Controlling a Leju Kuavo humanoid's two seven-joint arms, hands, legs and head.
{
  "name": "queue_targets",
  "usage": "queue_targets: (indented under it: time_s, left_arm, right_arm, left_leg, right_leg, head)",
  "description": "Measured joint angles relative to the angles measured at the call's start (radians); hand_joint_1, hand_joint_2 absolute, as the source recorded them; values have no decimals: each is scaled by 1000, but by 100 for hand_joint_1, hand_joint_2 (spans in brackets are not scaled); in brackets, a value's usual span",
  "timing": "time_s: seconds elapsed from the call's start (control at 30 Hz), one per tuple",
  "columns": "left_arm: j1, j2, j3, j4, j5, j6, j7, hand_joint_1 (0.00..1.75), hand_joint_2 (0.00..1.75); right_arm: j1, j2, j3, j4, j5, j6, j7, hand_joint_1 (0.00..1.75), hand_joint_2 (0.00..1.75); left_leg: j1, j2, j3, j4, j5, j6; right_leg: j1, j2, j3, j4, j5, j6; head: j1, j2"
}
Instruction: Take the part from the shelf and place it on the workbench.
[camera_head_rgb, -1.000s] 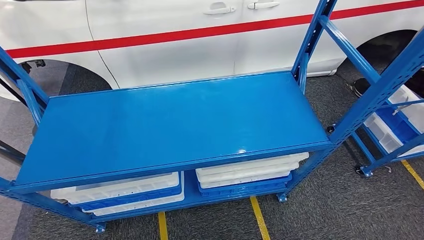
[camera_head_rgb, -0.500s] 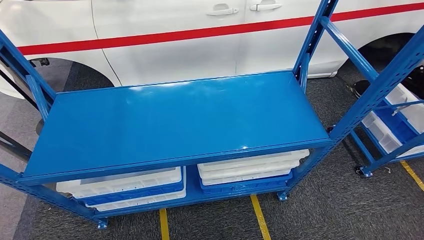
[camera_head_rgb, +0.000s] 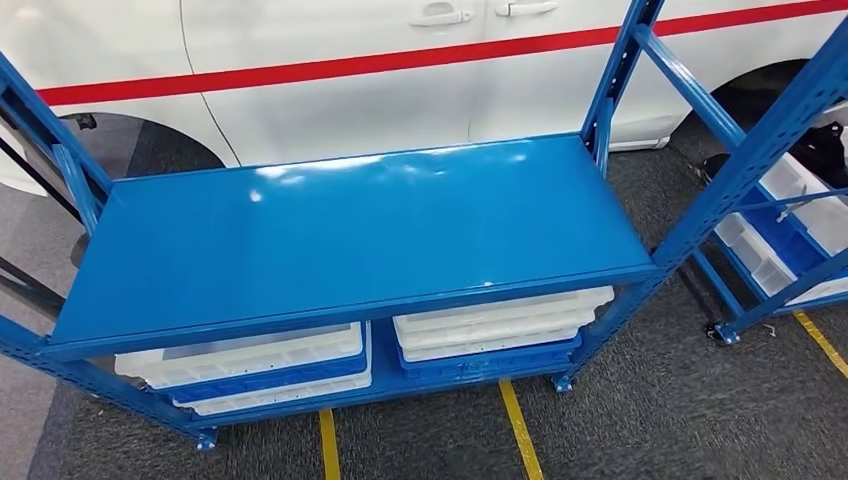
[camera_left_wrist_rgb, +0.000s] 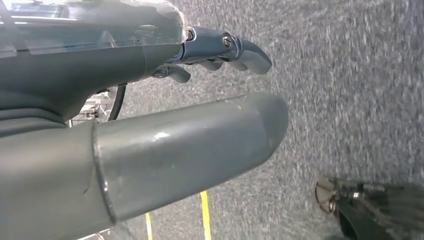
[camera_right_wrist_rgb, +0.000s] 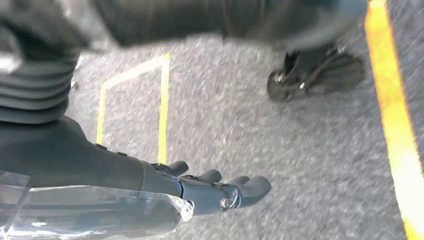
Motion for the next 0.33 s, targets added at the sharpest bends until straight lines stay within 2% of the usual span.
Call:
queue_targets:
  time_s: [0.07,0.27,0.3,0.33]
  left_arm:
    - [0,-1,0,0,-3,1,0,0,0]
    - [0,-1,10,0,-4,3,2,0,0]
    - [0,-1,12,0,-4,3,3,0,44]
    - [0,-2,14,0,-4,3,3,0,58]
  right_arm:
    - [0,1,0,0,7,-39,8,0,0]
    - [0,1,-8,0,8,-59,-10,0,0]
    - [0,1,-10,0,8,-58,-10,0,0]
    - [-1,1,-11,0,8,-57,-10,0,0]
  left_leg:
    - [1,0,2,-3,1,-5]
    - [2,-1,3,-10,8,-12]
    - [2,-1,4,-10,9,-13]
    - [2,-1,4,-11,9,-13]
  right_leg:
    - [2,-1,0,2,-2,-4]
    - [3,-1,-4,3,0,-11]
    - [3,-1,-4,3,0,-12]
    - [3,-1,-4,4,0,-12]
  head:
    - [0,0]
    - [0,0]
    - [0,0]
    - [0,0]
